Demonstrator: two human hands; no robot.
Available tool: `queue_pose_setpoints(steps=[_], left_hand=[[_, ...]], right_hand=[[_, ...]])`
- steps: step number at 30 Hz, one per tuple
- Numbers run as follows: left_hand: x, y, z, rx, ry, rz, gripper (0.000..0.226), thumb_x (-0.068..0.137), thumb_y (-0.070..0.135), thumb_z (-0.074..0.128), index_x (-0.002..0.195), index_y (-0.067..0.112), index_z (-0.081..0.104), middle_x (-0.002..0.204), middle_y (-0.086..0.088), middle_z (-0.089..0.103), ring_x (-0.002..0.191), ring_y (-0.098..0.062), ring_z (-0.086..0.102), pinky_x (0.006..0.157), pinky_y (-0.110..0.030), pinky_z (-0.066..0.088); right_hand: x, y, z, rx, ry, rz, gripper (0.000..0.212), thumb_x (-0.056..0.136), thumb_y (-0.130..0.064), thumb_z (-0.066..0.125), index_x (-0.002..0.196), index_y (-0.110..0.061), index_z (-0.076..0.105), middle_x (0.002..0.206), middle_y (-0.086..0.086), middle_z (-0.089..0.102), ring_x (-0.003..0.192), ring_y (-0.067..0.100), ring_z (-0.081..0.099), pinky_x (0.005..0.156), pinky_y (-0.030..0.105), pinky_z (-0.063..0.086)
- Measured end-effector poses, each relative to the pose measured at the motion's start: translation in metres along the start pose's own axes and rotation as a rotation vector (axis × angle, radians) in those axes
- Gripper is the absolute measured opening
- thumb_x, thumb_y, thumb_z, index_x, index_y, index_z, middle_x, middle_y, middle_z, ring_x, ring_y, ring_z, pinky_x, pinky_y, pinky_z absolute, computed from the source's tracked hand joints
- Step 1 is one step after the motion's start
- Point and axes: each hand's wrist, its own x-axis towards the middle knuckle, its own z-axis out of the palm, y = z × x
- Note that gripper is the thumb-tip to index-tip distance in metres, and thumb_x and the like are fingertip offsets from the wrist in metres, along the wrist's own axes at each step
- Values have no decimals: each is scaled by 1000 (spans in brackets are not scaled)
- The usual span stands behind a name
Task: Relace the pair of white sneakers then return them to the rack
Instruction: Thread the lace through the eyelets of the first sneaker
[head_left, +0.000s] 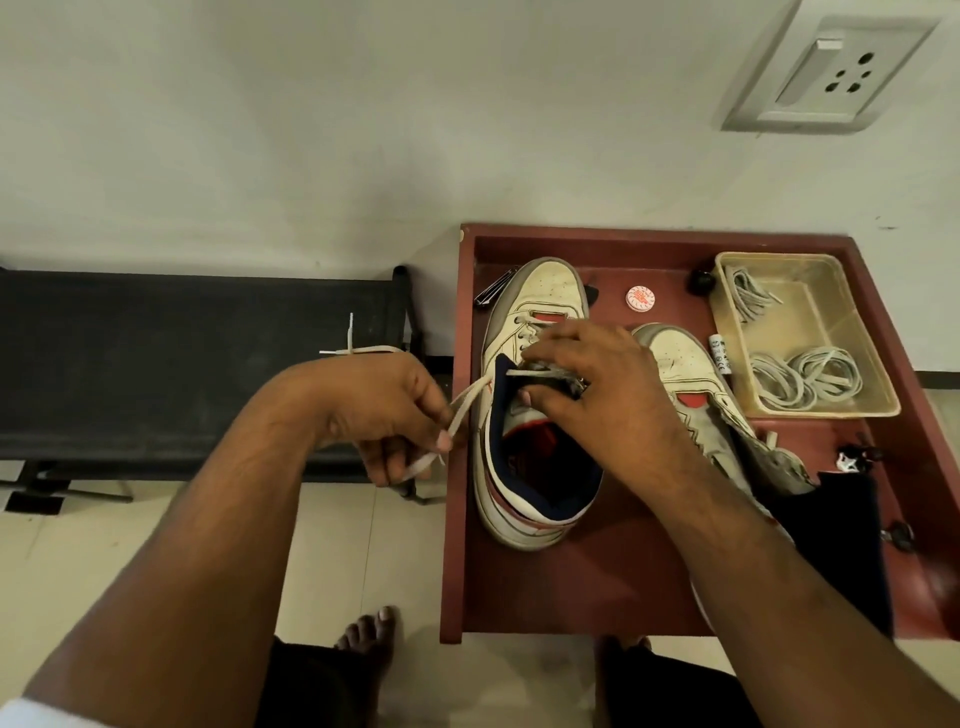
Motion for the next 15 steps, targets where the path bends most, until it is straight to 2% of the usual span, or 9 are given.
queue_pose_setpoints(steps=[2, 4, 5, 6, 8, 10, 12, 13, 15], left_hand=[[4, 3, 6, -69, -16, 31, 21, 97, 26, 58, 100, 10, 71, 94, -21, 73, 45, -14, 56, 43, -24, 49], [8, 5, 10, -133, 56, 61, 30, 98, 40, 51, 113, 19, 66, 105, -15, 72, 40, -9, 45, 38, -21, 39], [11, 5, 12, -176, 121, 83, 33, 98, 45, 49, 122, 26, 62, 109, -10, 72, 39, -7, 40, 37, -20, 35], [13, 6, 12, -231, 188, 108, 37, 98, 47, 48, 131, 33, 55, 114, -4, 70, 38, -5, 37, 37, -19, 32], [16, 7, 13, -364, 295, 192, 46, 98, 46, 50, 144, 41, 42, 127, 5, 64, 38, -4, 35, 36, -20, 33], [18, 13, 15, -549, 349, 332, 47, 98, 40, 53, 144, 37, 43, 137, 6, 59, 38, -6, 35, 36, -21, 37], [16, 23, 19, -771, 352, 500, 35, 99, 34, 51, 133, 26, 55, 128, -1, 65, 36, -9, 36, 38, -22, 41], [14, 28, 21, -843, 345, 564, 30, 101, 34, 47, 124, 22, 61, 115, -5, 71, 34, -10, 36, 39, -22, 41], [8, 35, 25, -830, 345, 627, 35, 102, 38, 41, 111, 16, 68, 80, -11, 71, 32, -12, 34, 38, -23, 36]], right_hand=[[-1, 0, -5, -83, 2, 132, 47, 81, -49, 71, 123, -31, 63, 123, -7, 59, 111, 16, 54, 93, 40, 47], [-1, -1, -10, -233, -70, 277, 45, 84, -58, 62, 120, -31, 61, 102, -6, 62, 88, 16, 56, 71, 29, 45], [-1, -3, -12, -264, -106, 295, 42, 85, -59, 59, 116, -30, 62, 92, -6, 61, 80, 18, 56, 66, 28, 41], [-1, -5, -14, -269, -132, 280, 40, 87, -57, 58, 115, -30, 62, 89, -5, 63, 80, 20, 58, 65, 28, 41], [0, -8, -16, -255, -154, 197, 40, 90, -52, 59, 124, -32, 59, 101, -1, 69, 92, 23, 64, 72, 30, 47], [1, -7, -18, -249, -178, 128, 46, 90, -50, 60, 133, -36, 54, 110, -1, 70, 101, 22, 65, 80, 30, 49], [1, -6, -20, -239, -223, 129, 53, 86, -55, 62, 135, -41, 51, 113, -6, 69, 103, 17, 64, 82, 29, 49], [0, -4, -23, -164, -250, 166, 58, 81, -60, 65, 135, -43, 50, 114, -10, 68, 103, 14, 63, 83, 28, 49], [2, -1, -35, 174, -254, 291, 65, 75, -65, 68, 134, -43, 52, 111, -17, 64, 102, 7, 61, 85, 29, 49]])
